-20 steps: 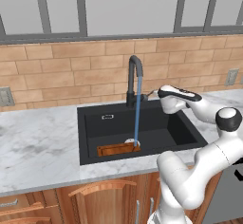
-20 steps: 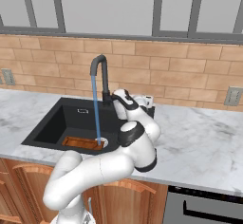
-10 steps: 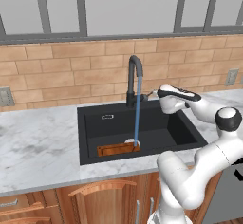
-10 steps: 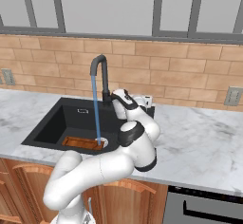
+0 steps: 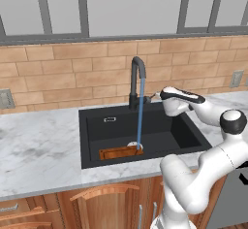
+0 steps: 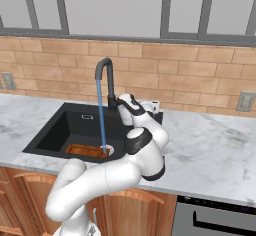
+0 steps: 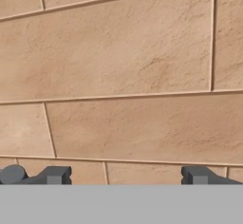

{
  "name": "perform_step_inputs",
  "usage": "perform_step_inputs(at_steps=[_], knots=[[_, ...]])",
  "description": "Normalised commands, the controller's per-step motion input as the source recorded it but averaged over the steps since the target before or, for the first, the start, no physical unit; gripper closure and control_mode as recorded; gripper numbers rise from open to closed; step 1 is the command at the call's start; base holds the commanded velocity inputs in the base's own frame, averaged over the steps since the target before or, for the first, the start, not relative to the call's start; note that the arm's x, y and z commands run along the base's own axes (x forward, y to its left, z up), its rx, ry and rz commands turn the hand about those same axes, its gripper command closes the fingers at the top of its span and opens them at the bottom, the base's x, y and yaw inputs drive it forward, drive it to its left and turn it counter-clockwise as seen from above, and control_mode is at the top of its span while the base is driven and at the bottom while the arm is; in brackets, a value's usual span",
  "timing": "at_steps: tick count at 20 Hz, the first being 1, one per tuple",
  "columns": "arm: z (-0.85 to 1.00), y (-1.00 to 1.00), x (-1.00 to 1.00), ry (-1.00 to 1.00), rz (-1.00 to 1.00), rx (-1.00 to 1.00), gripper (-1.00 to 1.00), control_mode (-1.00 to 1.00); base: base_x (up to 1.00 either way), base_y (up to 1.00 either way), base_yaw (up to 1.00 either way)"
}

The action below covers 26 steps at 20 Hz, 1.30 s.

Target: Turn on the sink faucet with hot water and rinse the cutting board for ten seconds, then turn off the faucet. Push the cutting board to reach the water if necessary.

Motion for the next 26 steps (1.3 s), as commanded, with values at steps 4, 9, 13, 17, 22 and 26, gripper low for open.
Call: perform_step_inputs(at_steps=[4,9,13,17,22,26], knots=[[0.0,0.26,0.01,0.0,0.03,0.0,-1.0,-1.0,0.0,0.0,0.0],[0.0,0.23,0.03,0.0,0.04,0.0,-1.0,-1.0,0.0,0.0,0.0],[0.0,0.21,0.03,0.0,0.04,0.0,-1.0,-1.0,0.0,0.0,0.0],[0.0,0.28,0.09,0.0,0.03,0.0,-1.0,-1.0,0.0,0.0,0.0],[0.0,0.32,0.04,0.0,0.02,0.0,-1.0,-1.0,0.0,0.0,0.0],[0.0,0.37,0.0,0.0,0.0,0.0,-1.0,-1.0,0.0,0.0,0.0]])
